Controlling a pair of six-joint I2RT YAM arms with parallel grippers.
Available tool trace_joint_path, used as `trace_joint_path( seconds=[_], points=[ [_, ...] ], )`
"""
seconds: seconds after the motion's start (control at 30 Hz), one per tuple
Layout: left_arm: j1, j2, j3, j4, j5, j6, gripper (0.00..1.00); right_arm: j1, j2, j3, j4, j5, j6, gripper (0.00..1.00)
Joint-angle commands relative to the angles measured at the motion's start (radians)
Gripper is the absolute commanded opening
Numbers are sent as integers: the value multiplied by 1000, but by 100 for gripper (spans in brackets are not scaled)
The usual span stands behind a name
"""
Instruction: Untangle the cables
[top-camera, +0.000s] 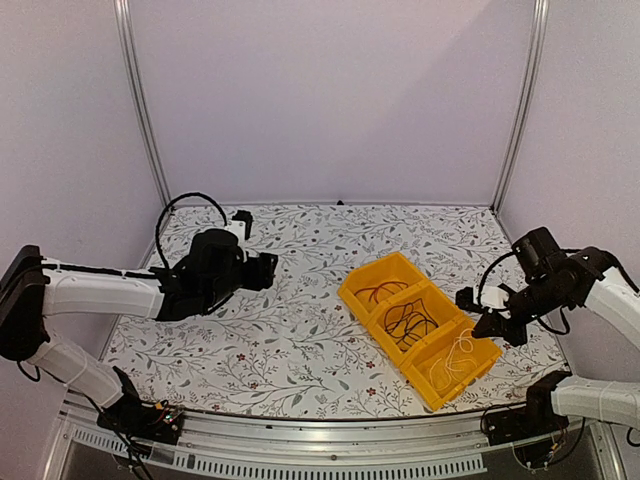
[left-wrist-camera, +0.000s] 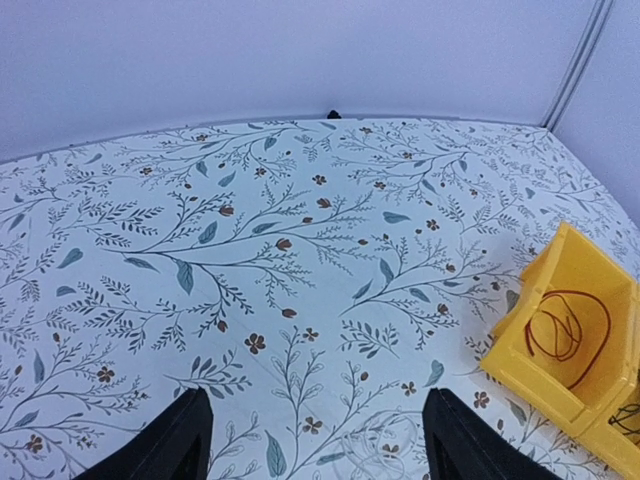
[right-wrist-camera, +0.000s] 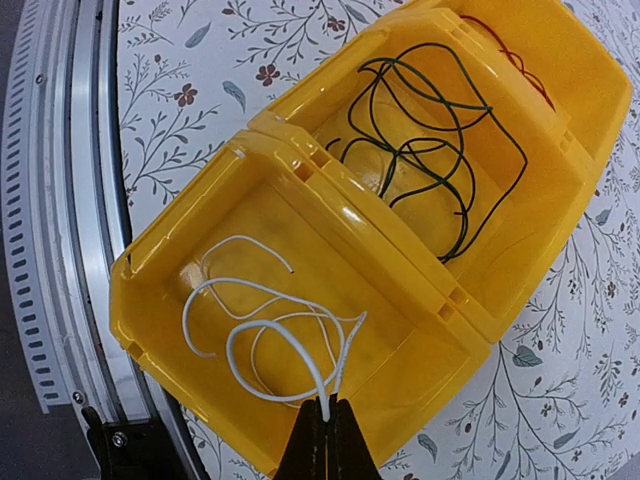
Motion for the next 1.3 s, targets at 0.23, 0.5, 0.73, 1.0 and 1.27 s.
trace_joint_path(
  seconds=[0.23,0.5,0.73,1.0,1.27],
  points=[
    [-4,11,-13,-24,13,-30,74,16,176,-89,148,-29,-36,0],
    [-4,28,-16,-25,14,-28,74,97,244,-136,228,63,10,1],
    [-3,30,-2,-61,43,-14,75,126,184,-24,119,173,22,38],
    [-5,41,-14,-93,84,-13,89,116,188,177,-17,245,-38,50],
    [-5,-1,-102,-36,126,-54,84,118,320,304,259,-23,112,44]
  ],
)
